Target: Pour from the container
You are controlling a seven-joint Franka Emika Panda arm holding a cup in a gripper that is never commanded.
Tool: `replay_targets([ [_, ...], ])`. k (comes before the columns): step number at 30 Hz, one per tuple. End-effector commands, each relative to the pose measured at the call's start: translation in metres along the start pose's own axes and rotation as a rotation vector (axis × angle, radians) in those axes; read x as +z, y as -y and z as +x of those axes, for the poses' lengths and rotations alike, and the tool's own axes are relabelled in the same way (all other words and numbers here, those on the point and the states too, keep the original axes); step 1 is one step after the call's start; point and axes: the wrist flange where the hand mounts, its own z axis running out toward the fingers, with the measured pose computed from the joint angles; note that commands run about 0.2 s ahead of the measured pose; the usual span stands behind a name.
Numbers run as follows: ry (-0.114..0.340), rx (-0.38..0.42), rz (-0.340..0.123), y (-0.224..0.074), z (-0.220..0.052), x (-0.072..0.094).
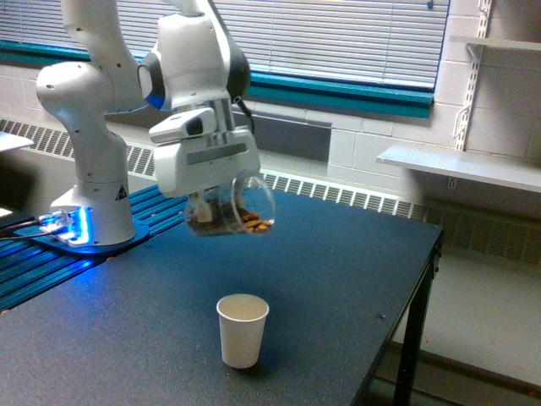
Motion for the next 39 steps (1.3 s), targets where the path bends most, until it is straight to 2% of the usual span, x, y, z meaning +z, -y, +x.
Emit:
replay_targets([
  [1,0.034,0.039,-0.029,-0.02,-0.01,0.011],
  [14,0.039,0.055,-0.082,-0.031,-0.014,0.023],
  [29,0.036,0.06,-0.161,-0.025,-0.007,0.033],
  [39,0.05,0.062,-0.213,-0.02,-0.005,0.042],
])
